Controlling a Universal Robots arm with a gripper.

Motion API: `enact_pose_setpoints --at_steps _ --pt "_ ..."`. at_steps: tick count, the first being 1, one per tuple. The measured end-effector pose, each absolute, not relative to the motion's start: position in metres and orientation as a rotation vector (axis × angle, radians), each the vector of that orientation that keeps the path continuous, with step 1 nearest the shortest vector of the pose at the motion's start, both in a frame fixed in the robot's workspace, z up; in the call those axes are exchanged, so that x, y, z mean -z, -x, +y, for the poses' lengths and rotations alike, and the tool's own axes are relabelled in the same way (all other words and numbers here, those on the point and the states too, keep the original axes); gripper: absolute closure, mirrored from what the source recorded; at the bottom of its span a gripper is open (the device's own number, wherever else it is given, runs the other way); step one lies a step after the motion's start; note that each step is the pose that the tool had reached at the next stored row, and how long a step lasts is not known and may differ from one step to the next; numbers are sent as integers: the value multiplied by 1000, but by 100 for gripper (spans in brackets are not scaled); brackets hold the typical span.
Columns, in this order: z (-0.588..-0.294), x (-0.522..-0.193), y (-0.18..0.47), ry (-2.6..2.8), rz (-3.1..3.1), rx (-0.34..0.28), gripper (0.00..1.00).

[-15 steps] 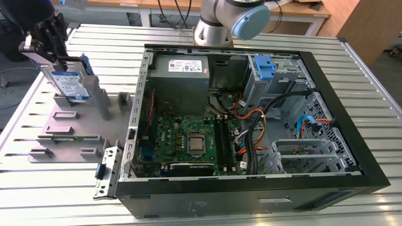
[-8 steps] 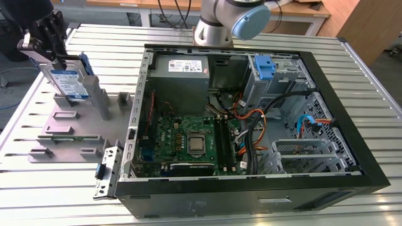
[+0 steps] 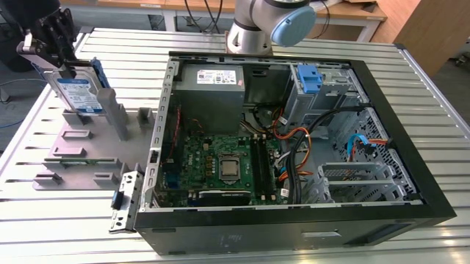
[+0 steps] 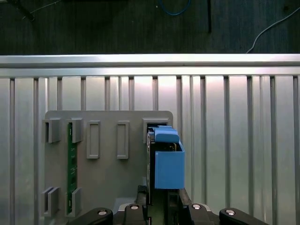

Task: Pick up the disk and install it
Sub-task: 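Pick up the disk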

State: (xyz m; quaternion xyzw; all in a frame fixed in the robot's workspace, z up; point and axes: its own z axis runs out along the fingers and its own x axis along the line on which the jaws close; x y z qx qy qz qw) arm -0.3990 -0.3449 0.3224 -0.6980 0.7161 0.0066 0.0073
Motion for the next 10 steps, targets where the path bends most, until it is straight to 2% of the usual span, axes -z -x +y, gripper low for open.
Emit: enact_pose_setpoints --at_steps 10 --pt "-345 -334 399 2183 2239 -20 65"
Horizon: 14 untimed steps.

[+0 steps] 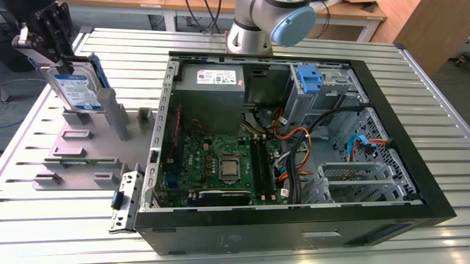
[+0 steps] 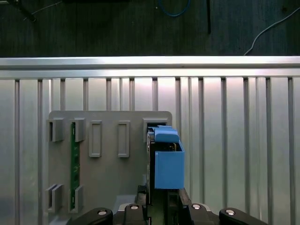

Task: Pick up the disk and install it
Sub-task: 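Pick up the disk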

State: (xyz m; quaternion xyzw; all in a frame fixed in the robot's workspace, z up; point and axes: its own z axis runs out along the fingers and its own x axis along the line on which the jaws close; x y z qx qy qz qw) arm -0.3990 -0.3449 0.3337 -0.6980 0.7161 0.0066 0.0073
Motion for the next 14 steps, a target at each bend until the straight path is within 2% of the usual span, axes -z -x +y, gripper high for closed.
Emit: enact_pose_setpoints --at_steps 14 --pt "-345 -339 399 2183 2239 -20 65"
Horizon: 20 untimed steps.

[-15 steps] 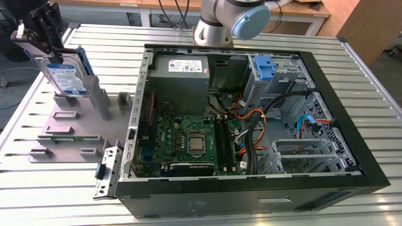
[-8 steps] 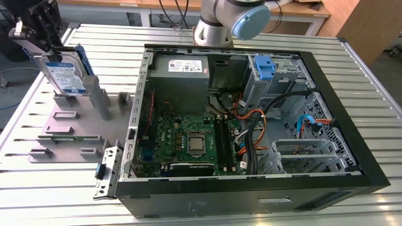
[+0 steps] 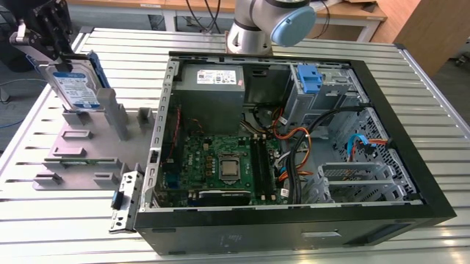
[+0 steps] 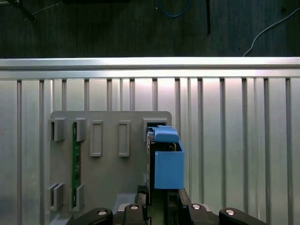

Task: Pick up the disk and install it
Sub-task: 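Pick up the disk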

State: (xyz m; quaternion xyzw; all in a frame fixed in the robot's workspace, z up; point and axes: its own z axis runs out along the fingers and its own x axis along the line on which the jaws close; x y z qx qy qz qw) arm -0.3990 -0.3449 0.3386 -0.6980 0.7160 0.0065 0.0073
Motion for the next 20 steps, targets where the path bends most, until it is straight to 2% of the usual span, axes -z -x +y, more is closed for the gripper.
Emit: enact_pose_setpoints --at_steps 20 --pt "-345 -345 399 2183 2239 -20 65"
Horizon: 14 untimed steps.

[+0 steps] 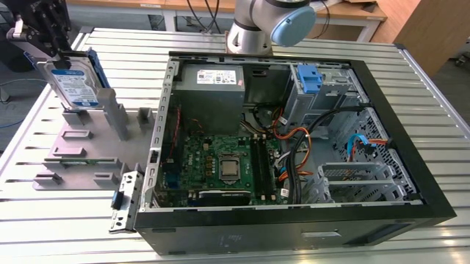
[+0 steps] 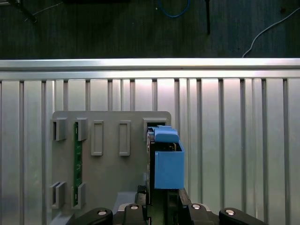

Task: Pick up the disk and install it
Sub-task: 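Pick up the disk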

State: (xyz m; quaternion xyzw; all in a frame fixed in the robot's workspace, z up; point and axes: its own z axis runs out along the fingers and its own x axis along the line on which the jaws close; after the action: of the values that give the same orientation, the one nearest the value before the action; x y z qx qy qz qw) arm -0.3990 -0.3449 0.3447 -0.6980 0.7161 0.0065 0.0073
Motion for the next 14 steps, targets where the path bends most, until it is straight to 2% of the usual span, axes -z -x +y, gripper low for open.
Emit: enact_pose_setpoints --at_steps 14 --pt "-345 -352 399 2183 2239 -20 65"
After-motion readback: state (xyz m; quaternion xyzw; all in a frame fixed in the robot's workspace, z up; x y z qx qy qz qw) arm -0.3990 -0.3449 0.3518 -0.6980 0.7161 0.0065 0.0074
